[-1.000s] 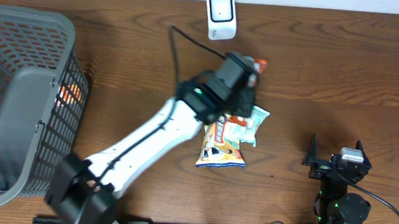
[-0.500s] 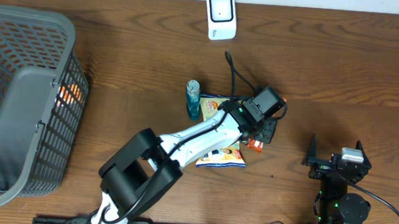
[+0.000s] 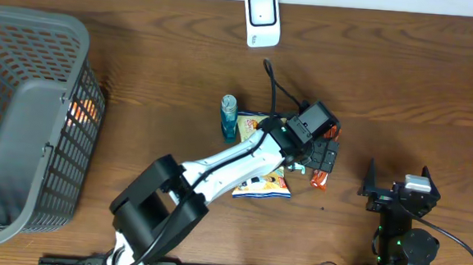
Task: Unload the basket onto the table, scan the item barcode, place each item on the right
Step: 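Carry the red packet right of the pouch and lower it onto the table, then release the red packet and reach the left gripper back into the basket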
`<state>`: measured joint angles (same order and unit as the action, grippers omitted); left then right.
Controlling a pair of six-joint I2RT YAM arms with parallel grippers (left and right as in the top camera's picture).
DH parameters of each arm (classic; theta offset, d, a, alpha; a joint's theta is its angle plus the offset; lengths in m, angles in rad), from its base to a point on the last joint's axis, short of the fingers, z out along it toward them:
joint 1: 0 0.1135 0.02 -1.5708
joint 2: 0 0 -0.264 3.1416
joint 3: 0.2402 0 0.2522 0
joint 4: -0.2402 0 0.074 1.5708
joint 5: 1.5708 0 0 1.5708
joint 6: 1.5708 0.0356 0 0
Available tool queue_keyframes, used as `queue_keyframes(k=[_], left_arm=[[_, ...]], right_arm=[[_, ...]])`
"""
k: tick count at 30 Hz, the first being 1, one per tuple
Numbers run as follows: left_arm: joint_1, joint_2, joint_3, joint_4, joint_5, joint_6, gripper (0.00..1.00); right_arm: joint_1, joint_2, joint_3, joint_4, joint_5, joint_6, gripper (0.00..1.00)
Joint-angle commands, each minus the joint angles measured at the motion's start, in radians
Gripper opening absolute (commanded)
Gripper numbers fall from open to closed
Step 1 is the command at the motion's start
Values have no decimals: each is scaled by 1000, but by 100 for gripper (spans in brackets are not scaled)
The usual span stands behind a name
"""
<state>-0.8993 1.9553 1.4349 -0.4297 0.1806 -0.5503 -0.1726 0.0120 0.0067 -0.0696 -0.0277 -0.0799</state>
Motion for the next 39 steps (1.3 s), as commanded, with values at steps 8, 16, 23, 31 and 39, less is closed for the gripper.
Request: queue_keyframes(k=[8, 16, 23, 31, 39], left_arm=[[26, -226, 2, -114, -10, 14, 99], [83, -418, 2, -219, -10, 13, 99], [92, -541, 2, -277, -18, 23, 99], [92, -551, 2, -310, -18, 46, 100], [99, -551, 2, -327, -18, 60, 100]], right_arm=[[-3, -5, -1, -3, -5, 12, 99], [-3, -5, -1, -3, -5, 12, 99], [-3, -5, -1, -3, -5, 12, 99], [-3, -5, -1, -3, -5, 12, 99], [-3, -5, -1, -3, -5, 12, 99]])
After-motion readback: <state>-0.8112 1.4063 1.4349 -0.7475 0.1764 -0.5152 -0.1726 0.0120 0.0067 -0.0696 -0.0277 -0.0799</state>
